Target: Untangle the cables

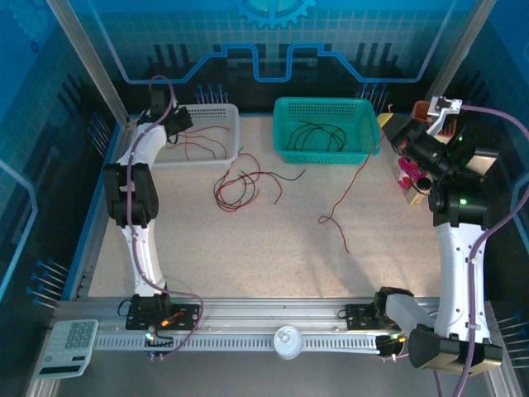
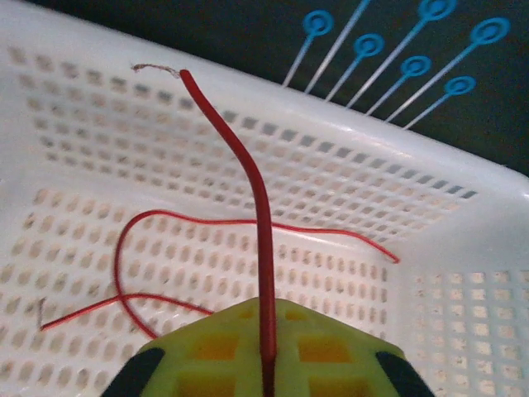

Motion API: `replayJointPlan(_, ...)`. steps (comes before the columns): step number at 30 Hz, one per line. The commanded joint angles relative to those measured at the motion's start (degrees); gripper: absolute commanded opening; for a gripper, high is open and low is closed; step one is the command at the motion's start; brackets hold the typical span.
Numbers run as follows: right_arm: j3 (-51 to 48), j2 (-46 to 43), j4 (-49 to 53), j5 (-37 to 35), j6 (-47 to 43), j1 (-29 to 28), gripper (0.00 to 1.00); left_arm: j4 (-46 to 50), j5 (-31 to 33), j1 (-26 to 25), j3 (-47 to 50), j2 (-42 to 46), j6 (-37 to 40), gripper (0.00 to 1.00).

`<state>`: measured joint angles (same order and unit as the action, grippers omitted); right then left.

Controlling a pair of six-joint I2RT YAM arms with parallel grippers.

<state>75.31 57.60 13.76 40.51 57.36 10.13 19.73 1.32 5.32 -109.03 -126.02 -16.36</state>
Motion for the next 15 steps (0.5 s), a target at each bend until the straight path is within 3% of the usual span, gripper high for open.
replayJointPlan(1, 0.62, 0.04, 0.05, -0.17, -0.94, -0.92, 0.0, 3.2, 0.4, 2.29, 0.99, -0.58, -2.62, 0.2)
replayJointPlan(4, 1.05, 0.38, 0.0, -0.08, -0.94, -1.06, 0.0, 3.35, -0.42, 2.76, 1.02, -0.26, -2.35, 0.4)
replayJointPlan(6, 1.54, 0.71, 0.06, -0.03, -1.08, -1.24, 0.0, 3.38, -1.26, 2.93, 0.39, -0.09, -2.03, 0.48)
replayJointPlan(15, 3.2, 2.22, -0.32, -0.87, -1.25, -3.32, 0.0, 4.29, -3.96, 3.03, -4.1, 3.04, -1.28, 0.61)
